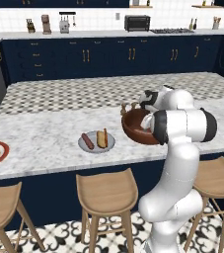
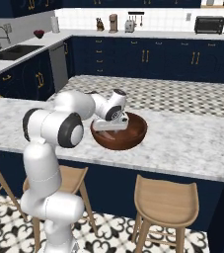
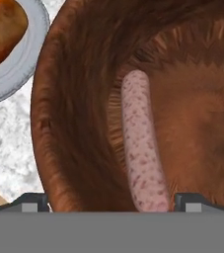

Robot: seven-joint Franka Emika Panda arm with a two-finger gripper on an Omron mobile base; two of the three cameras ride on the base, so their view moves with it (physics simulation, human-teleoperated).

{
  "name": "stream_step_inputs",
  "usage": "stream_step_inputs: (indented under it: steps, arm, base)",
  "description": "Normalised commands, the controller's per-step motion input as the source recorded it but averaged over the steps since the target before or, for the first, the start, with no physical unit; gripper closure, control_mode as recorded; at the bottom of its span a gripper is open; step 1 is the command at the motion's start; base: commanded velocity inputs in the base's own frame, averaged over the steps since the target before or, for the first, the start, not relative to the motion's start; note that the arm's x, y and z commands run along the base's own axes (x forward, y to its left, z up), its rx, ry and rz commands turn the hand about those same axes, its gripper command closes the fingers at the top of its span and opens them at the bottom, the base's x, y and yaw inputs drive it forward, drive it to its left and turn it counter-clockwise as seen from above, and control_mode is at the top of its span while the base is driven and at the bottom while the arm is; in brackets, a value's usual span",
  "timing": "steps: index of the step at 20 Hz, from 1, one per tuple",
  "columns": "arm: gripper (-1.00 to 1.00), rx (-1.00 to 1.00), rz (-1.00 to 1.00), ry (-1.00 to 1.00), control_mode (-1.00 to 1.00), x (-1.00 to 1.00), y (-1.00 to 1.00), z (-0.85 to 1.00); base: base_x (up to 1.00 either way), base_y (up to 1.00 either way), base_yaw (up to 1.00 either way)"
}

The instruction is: Place one bun and one sausage from the bowl on each plate.

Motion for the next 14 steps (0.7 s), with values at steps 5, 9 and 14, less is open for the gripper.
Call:
stream_step_inputs:
  steps: [5,9,14]
  arm:
    - [-1.00,0.00,0.06,0.00,-1.00,0.02,0.00,-0.25]
    - [-1.00,0.00,0.06,0.00,-1.00,0.11,0.01,-0.26]
    - [-1.00,0.00,0.06,-0.02,-1.00,0.16,0.00,-0.16]
  base:
    - [0.00,0.00,0.00]
    - [0.00,0.00,0.00]
    - [0.00,0.00,0.00]
